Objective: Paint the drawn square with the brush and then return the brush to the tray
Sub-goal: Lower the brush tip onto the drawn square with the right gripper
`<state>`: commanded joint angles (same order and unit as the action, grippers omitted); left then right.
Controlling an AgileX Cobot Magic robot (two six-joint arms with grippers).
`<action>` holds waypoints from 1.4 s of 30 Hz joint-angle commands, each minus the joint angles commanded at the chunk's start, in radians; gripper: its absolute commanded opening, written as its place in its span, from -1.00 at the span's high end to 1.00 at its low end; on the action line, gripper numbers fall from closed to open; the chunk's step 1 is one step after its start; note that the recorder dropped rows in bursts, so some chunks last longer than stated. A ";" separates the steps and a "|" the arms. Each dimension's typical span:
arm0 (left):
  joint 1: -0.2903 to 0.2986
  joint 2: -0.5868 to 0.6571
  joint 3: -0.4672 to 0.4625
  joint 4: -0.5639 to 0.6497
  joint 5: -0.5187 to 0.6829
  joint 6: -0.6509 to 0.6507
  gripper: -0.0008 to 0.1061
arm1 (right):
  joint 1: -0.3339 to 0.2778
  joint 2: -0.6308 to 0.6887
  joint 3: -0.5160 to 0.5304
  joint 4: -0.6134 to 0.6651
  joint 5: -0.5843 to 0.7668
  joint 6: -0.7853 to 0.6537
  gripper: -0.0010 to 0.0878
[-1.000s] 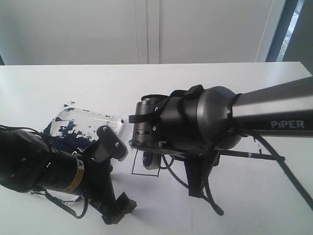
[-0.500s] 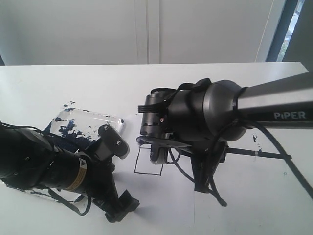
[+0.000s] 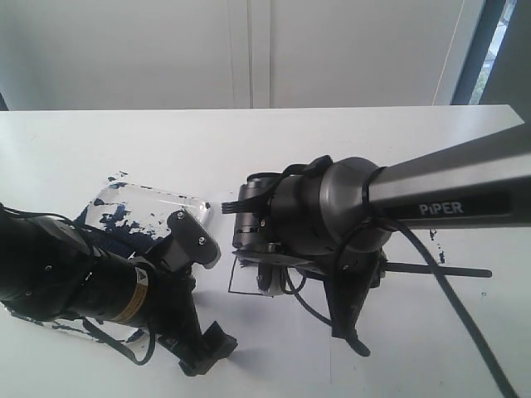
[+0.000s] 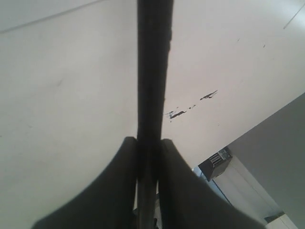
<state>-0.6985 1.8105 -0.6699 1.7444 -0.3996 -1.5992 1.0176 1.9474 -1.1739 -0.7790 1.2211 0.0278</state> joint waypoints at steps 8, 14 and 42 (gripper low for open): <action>0.000 0.000 0.000 0.000 -0.010 0.000 -0.90 | -0.002 0.000 0.000 -0.041 0.000 0.000 0.98; 0.000 0.000 0.000 0.000 -0.020 0.000 -0.90 | -0.002 0.000 0.000 -0.059 0.000 -0.002 0.98; 0.000 0.000 0.000 0.000 -0.028 0.002 -0.90 | 0.019 0.039 0.000 0.141 0.000 -0.161 0.98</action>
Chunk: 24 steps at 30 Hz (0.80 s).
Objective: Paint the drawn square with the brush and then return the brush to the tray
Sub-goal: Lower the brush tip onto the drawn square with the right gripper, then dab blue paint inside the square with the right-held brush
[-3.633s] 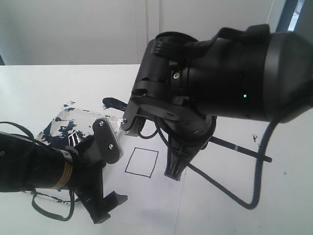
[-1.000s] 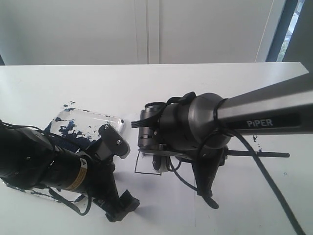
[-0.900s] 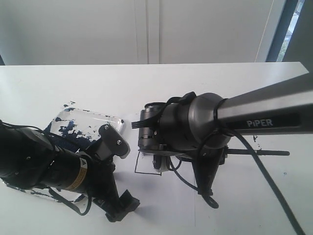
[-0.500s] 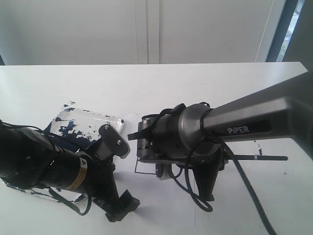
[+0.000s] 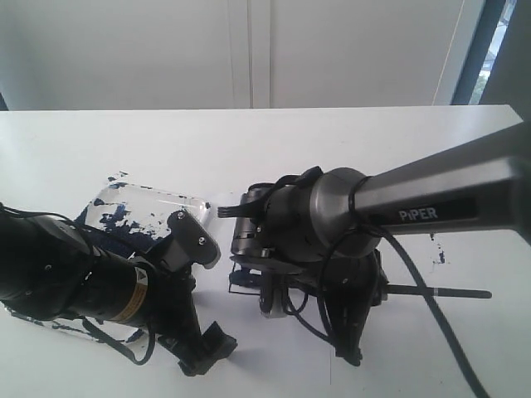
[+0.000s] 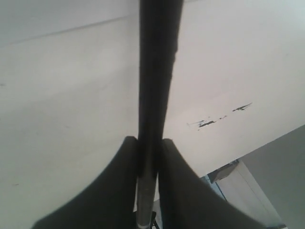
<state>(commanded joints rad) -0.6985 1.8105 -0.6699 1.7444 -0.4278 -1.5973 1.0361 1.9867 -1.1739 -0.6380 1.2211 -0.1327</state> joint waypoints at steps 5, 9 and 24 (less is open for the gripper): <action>0.000 0.000 0.000 0.000 0.000 0.000 -0.90 | 0.019 0.000 0.000 -0.052 0.000 0.018 0.98; 0.000 0.000 0.000 0.000 0.000 0.000 -0.90 | 0.019 0.000 0.000 -0.135 0.000 0.068 0.98; 0.000 0.000 0.000 0.000 -0.017 0.000 -0.90 | -0.012 0.030 0.000 -0.381 0.000 0.190 0.98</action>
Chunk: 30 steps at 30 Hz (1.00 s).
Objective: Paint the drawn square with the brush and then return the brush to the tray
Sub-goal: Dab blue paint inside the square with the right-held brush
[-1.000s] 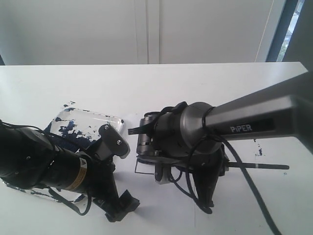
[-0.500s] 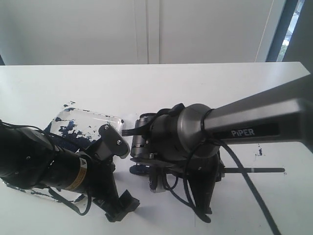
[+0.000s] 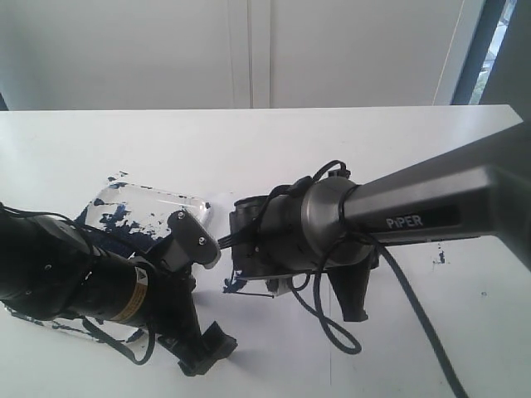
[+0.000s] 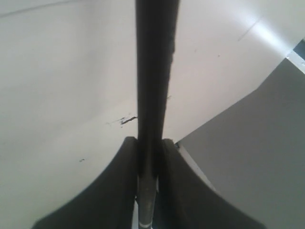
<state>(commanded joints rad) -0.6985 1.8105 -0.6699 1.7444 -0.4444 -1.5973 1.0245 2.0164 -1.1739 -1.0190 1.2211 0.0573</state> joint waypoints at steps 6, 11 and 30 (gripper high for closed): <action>0.000 0.000 0.000 0.000 0.000 0.000 -0.90 | 0.000 0.000 0.000 -0.036 0.000 0.000 0.98; 0.000 0.000 0.000 0.000 0.000 0.000 -0.90 | 0.000 0.017 0.000 -0.052 0.000 -0.002 0.98; 0.000 0.000 0.000 0.000 0.000 0.000 -0.90 | 0.034 0.059 0.002 -0.041 0.000 -0.002 0.98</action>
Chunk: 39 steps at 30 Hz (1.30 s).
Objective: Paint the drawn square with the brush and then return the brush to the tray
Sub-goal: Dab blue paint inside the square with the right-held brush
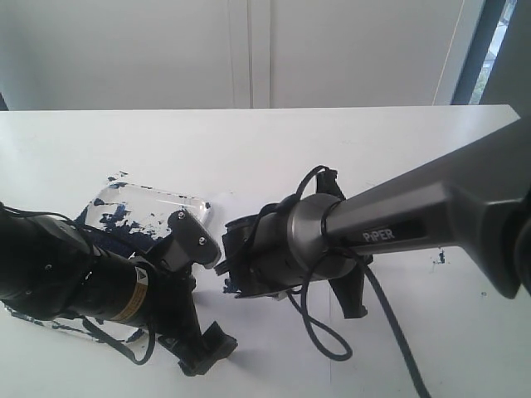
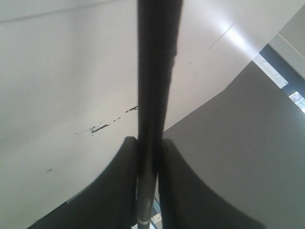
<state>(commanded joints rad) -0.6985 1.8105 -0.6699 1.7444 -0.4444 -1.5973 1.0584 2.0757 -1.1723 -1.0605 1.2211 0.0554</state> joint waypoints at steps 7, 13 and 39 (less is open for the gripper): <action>0.000 0.000 0.000 0.000 0.000 -0.002 -0.90 | 0.000 -0.009 0.047 0.039 0.000 -0.005 0.98; 0.000 0.000 0.000 0.000 -0.002 -0.002 -0.90 | 0.000 -0.038 0.078 0.043 0.000 -0.001 0.98; 0.000 0.000 0.000 0.000 -0.026 -0.002 -0.90 | -0.076 0.021 0.076 -0.130 0.000 0.137 0.98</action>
<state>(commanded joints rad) -0.6985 1.8105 -0.6699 1.7444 -0.4708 -1.5995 0.9821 2.0964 -1.0966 -1.1906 1.2211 0.1923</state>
